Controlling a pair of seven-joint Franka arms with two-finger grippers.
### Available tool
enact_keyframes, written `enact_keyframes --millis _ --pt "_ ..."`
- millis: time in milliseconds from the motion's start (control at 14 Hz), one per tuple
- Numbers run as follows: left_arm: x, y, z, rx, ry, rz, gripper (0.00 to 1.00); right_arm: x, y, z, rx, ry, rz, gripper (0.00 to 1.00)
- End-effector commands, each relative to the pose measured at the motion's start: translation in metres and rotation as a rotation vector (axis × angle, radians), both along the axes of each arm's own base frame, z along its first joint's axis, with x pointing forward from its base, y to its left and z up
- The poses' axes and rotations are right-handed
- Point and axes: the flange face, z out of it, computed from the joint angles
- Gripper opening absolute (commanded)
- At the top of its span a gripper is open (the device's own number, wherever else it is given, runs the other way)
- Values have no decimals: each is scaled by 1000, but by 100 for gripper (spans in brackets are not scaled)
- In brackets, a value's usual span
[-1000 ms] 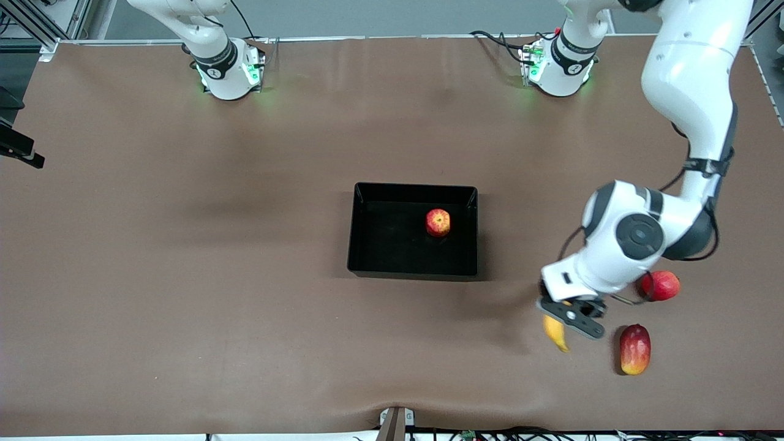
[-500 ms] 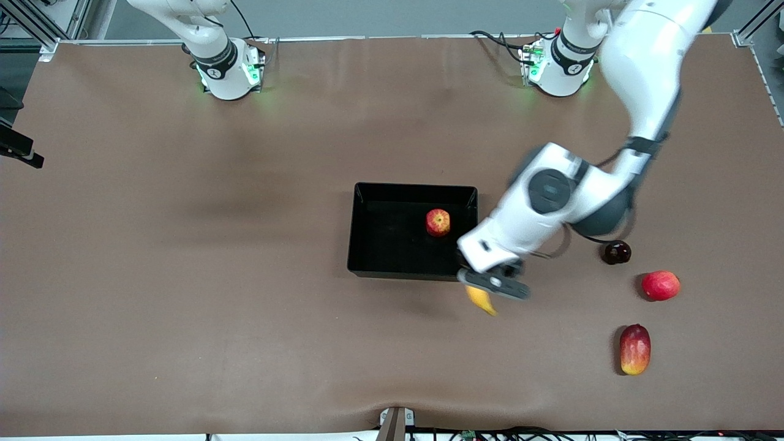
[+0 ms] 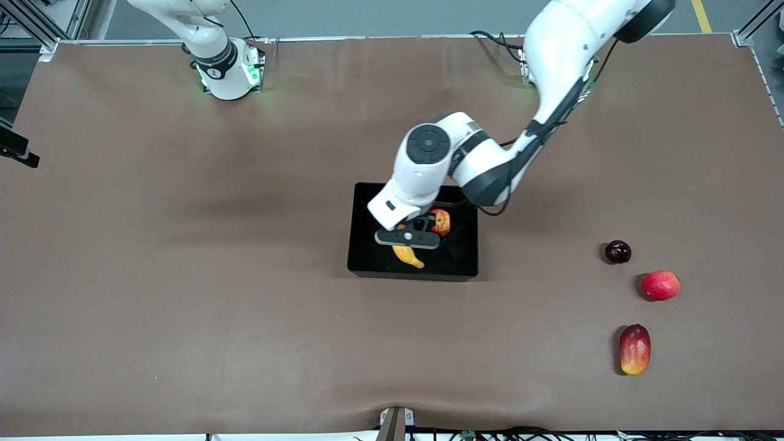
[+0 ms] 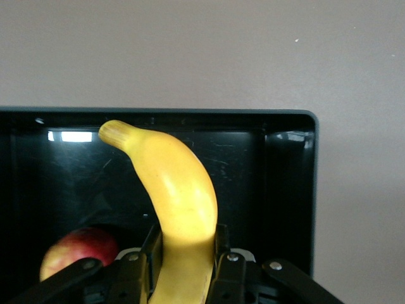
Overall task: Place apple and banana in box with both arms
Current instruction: 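Lower the banana into the box and open the left gripper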
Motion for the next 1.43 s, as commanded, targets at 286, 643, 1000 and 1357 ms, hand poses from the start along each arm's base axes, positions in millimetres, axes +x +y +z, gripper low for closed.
enact_keyframes --millis 286,643,1000,1357 --pt "-8 -34 -62 -22 -47 26 0 -3 13 7 17 -9 20 100" --pt "-14 -32 -108 18 -21 19 0 -6 40 9 47 21 10 100" --pt "-13 -30 -116 15 -22 15 66 -9 39 27 45 23 20 100" --pt "29 9 -28 21 -84 88 100 -10 40 57 34 -37 18 100"
